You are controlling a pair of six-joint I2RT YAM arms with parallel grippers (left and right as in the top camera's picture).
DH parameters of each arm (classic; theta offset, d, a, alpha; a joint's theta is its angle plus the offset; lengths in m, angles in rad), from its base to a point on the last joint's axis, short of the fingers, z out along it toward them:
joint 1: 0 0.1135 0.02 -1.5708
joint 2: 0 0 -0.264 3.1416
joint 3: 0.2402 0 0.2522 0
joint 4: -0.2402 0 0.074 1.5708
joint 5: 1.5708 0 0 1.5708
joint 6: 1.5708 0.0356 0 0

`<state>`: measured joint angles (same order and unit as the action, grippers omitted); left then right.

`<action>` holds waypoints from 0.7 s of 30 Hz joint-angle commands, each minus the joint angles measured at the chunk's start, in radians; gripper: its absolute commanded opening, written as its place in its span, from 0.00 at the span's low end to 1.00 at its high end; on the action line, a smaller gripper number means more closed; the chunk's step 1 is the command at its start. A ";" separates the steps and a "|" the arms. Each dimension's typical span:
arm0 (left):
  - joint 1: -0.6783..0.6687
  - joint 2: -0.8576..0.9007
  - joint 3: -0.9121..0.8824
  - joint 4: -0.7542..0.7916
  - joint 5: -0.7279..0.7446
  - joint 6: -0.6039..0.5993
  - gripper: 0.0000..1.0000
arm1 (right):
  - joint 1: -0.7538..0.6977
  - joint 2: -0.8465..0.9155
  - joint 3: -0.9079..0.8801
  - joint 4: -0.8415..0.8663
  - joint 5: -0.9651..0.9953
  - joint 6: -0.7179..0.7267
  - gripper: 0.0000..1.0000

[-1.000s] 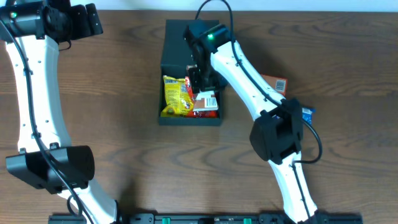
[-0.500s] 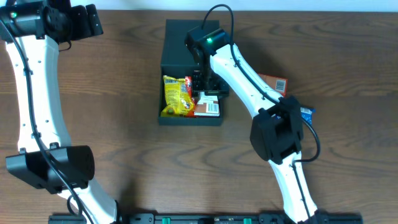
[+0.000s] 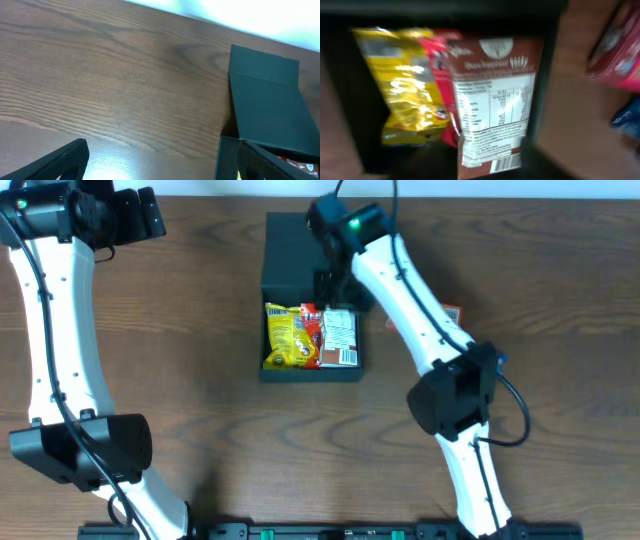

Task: Pack container
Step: 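Release the Pocky box and withdraw the right gripper right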

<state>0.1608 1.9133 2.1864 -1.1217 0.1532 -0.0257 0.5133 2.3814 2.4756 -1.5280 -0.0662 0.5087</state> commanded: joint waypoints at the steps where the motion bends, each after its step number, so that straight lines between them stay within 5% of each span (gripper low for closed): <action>1: 0.002 0.011 0.000 -0.003 -0.006 0.004 0.95 | -0.003 -0.022 0.076 -0.007 0.000 -0.117 0.01; 7: 0.002 0.011 0.000 -0.003 -0.006 0.004 0.95 | -0.018 -0.021 -0.014 -0.004 -0.127 -0.314 0.01; 21: 0.003 0.011 0.000 -0.002 -0.006 0.004 0.95 | -0.031 -0.021 -0.291 0.107 -0.219 -0.394 0.02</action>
<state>0.1608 1.9133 2.1864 -1.1210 0.1532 -0.0257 0.4854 2.3730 2.2192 -1.4380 -0.2611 0.1429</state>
